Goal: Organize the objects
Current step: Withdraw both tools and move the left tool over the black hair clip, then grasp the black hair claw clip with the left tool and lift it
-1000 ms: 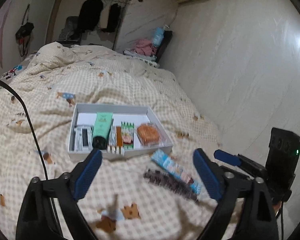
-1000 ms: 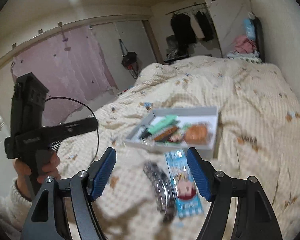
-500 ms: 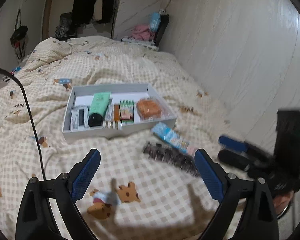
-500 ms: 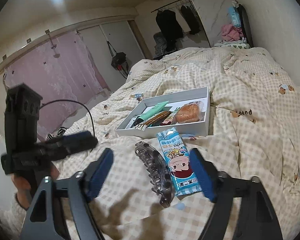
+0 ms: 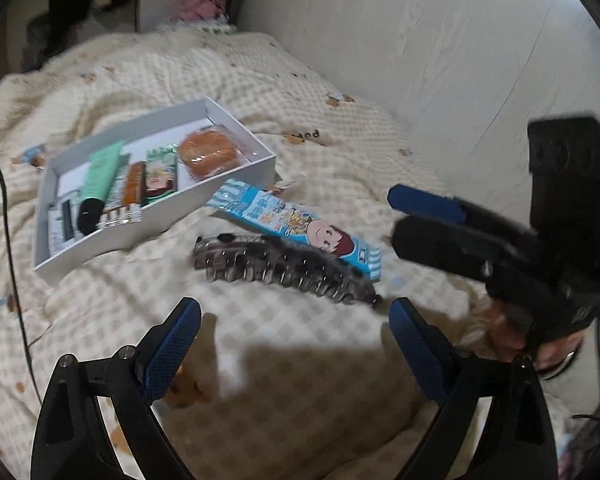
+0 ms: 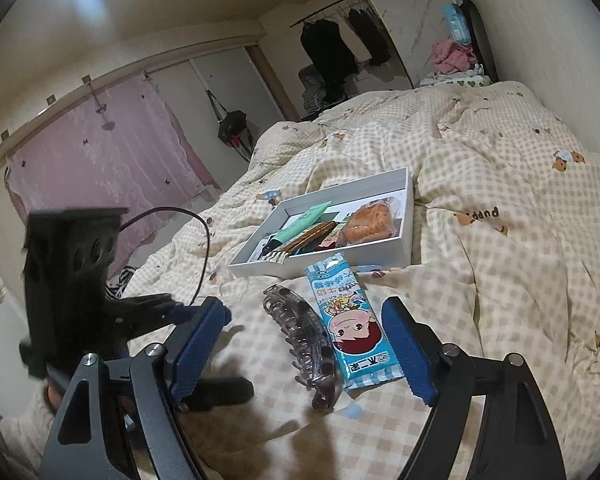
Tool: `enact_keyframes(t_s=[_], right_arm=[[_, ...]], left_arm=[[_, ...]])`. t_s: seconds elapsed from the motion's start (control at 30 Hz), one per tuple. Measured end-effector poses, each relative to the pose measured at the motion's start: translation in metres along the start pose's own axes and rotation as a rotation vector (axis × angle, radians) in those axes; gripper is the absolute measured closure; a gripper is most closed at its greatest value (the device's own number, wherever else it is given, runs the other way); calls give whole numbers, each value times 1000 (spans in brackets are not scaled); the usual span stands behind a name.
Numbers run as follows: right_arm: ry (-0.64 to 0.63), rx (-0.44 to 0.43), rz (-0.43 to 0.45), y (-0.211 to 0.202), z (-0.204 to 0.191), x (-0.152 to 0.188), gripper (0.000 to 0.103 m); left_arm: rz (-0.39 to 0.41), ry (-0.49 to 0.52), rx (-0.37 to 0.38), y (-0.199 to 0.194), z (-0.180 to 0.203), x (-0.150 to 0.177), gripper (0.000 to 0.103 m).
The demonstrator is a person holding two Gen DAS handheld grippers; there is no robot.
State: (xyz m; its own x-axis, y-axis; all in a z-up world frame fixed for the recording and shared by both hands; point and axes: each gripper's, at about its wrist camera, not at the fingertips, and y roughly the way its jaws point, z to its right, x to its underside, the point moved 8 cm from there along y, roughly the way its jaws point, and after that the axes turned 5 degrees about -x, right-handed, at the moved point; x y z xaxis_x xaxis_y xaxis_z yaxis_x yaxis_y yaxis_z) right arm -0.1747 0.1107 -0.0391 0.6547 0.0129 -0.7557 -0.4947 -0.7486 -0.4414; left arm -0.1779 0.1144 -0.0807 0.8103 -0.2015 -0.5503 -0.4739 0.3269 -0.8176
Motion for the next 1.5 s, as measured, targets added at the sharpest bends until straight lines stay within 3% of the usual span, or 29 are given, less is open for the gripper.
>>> enact_keyframes(t_s=[0.07, 0.17, 0.23, 0.3, 0.43, 0.5, 0.6, 0.63, 0.67, 0.7, 0.73, 0.8, 0.83, 1.07, 1.23, 1.37, 1.5], right_arm=[[20, -6, 8, -1, 3, 0, 21], [45, -9, 12, -3, 8, -1, 21], [53, -15, 17, -4, 8, 0, 21], [55, -16, 19, -5, 8, 0, 21], [57, -19, 20, -6, 9, 0, 21], [60, -21, 23, -6, 8, -1, 21], [68, -28, 27, -7, 9, -1, 21], [71, -29, 27, -6, 10, -1, 21], [73, -30, 28, -7, 10, -1, 21], [76, -30, 30, -7, 10, -1, 21], [77, -30, 32, -8, 10, -1, 21], [80, -30, 36, -8, 10, -1, 21], [81, -31, 37, -8, 11, -1, 21], [87, -35, 33, -8, 11, -1, 21], [98, -33, 40, -9, 12, -1, 21], [106, -37, 38, -8, 14, -1, 21], [111, -39, 32, -6, 15, 0, 21]], left_arm=[[-18, 16, -14, 4, -3, -9, 6], [43, 101, -85, 5, -9, -29, 6], [76, 226, -17, 6, 3, -33, 6], [44, 358, 42, 14, 15, -30, 6], [-21, 518, -22, 41, 22, -14, 6], [-39, 533, -9, 45, 22, -7, 6], [-123, 383, 77, 52, 14, 0, 7], [-169, 287, 99, 56, 7, 2, 10], [-170, 257, 99, 56, 3, 1, 14], [-150, 244, 83, 52, 0, 0, 29], [-131, 229, 68, 46, -4, -2, 37], [-134, 206, 57, 37, -7, 1, 63], [-127, 199, 29, 31, -9, 2, 68], [-70, 250, -14, -5, 5, 17, 72], [21, 226, -179, -26, -10, 32, 72], [-42, 77, -190, -38, -47, 54, 72], [-81, 68, -298, -42, -66, 75, 72]])
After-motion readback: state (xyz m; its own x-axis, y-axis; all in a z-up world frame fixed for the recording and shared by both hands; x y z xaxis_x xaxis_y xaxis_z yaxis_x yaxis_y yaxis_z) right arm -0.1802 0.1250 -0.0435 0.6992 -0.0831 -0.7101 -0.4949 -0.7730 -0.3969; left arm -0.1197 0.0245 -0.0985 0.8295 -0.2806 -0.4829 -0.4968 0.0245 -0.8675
